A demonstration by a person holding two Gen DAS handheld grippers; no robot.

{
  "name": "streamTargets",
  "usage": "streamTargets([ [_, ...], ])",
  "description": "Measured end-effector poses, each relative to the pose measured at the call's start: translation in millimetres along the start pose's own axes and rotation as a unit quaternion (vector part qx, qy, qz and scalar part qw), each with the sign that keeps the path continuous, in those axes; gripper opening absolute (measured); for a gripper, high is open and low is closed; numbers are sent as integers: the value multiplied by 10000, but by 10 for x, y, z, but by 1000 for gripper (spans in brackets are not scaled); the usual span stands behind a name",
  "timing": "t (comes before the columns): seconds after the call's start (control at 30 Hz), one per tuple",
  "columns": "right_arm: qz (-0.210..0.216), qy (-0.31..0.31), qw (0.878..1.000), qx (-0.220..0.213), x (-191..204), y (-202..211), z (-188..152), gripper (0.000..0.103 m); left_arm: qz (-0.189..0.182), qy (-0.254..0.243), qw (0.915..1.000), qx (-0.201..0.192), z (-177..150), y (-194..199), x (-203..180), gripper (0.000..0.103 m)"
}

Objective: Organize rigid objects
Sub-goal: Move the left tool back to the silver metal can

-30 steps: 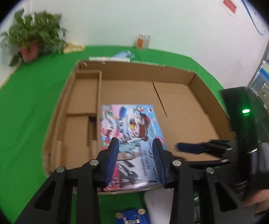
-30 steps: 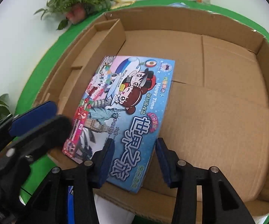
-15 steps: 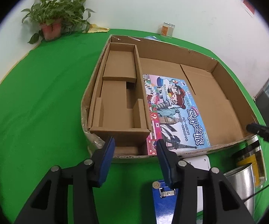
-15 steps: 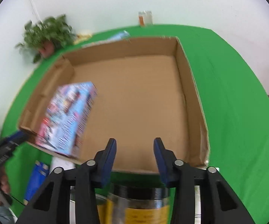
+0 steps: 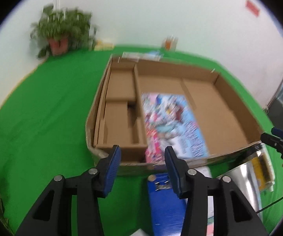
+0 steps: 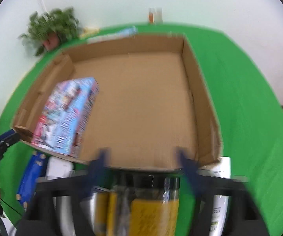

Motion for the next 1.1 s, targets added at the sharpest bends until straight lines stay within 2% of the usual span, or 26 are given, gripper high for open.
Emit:
streamTargets([
  [0.03,-9,69,9998,-185,37,126,-39,103,-22,-110,9994,-333,-17,164,-68,66],
  [0.07,50,121,9994,-334,76,260,-93,103,18,-168,9977,-651,-44,340,-128,94],
  [0.1,179,126,9989,-413,98,358,-152,103,42,-183,9960,-871,-82,471,-181,102],
  [0.13,387,97,9981,-463,117,449,-233,103,-6,-214,9948,-994,-129,567,-239,102],
  [0.17,641,77,9969,-450,147,517,-341,103,-138,-254,9951,-946,-192,632,-310,102],
  [0.27,1375,28,9904,-123,203,555,-711,103,-440,-271,9968,-611,-388,628,-436,102],
  [0.37,1598,-41,9861,455,274,372,-1058,102,-702,-149,9970,-274,-605,557,-512,102],
  [0.47,1777,-255,9792,945,286,134,-1310,96,-1068,-122,9942,68,-810,494,-632,102],
  [0.6,2155,-532,9634,1502,343,-225,-1499,90,-1247,-320,9915,200,-1005,528,-842,102],
  [0.7,2560,-582,9499,1697,421,-374,-1646,81,-1649,-172,9852,440,-1064,530,-924,102],
  [0.83,2242,-390,9622,1497,484,-339,-1778,81,-1781,-145,9817,658,-1194,562,-992,101],
  [0.93,1975,-202,9694,1446,369,-175,-2020,81,-1940,-196,9774,822,-1303,564,-1057,101],
  [1.0,1816,-111,9730,1421,309,-36,-2151,81,-2167,-328,9708,978,-1396,560,-1173,101],
  [1.1,1264,347,9816,1388,241,204,-2439,81,-2461,-334,9609,1221,-1522,499,-1346,101],
])
Point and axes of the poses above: each gripper's, at about its wrist camera, not at the fingertips, and y roughly against the way its jaws point, x to its left, z to its top, the point moved 5 cm from there along -y, roughly the way its jaws point, and after that the axes turned 15 degrees about x, right-handed, at the moved point
